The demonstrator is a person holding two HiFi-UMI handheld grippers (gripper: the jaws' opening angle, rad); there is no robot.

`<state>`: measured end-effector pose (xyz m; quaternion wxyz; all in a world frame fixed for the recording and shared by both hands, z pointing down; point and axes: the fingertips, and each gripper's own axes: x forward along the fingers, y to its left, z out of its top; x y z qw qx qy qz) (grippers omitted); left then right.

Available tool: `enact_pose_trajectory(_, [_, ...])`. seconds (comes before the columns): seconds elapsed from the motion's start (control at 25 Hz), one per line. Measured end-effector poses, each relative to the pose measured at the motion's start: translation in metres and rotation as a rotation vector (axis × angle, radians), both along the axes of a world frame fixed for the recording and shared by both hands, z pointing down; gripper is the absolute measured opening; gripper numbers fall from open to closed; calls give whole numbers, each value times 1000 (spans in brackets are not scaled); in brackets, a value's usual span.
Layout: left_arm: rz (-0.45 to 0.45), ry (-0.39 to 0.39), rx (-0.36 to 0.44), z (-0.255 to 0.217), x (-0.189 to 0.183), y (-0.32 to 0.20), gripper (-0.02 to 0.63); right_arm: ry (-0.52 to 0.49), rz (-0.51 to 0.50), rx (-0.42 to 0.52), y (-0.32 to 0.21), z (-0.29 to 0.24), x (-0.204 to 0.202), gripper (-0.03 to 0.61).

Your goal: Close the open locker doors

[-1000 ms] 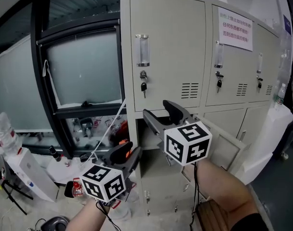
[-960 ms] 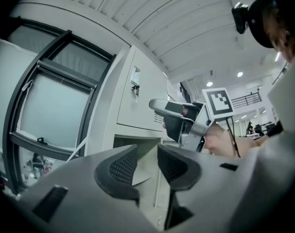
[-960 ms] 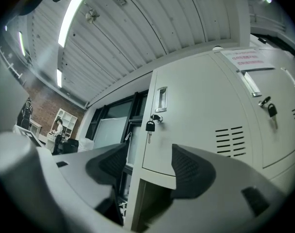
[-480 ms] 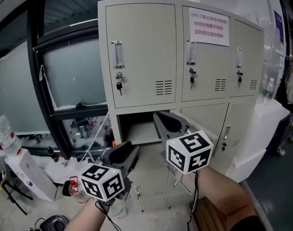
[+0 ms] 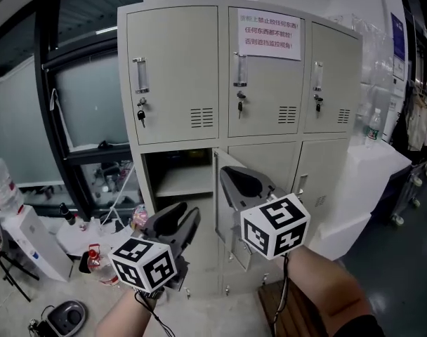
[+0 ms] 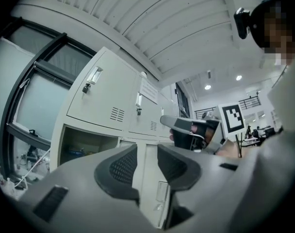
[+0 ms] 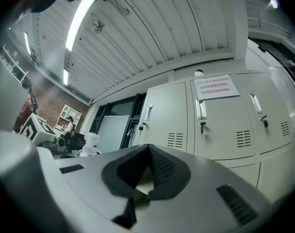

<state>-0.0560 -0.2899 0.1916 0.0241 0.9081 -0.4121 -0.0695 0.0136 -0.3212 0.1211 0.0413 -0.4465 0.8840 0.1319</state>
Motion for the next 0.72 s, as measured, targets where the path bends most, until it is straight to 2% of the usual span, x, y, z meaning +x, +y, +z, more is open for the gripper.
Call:
enact_pose_trajectory(0.12, [2,-6,-7,7,25,16,129,1,-1,-19,13,10,25,2])
enact_pose_trajectory(0.36, [-49,-23,-8,21,61,43,123,16,-18,-44,38,29,69,2])
enact_pose_trajectory(0.72, [-112,-49,-46,53,104,83,109,77,-57,-23,78,65,108,1])
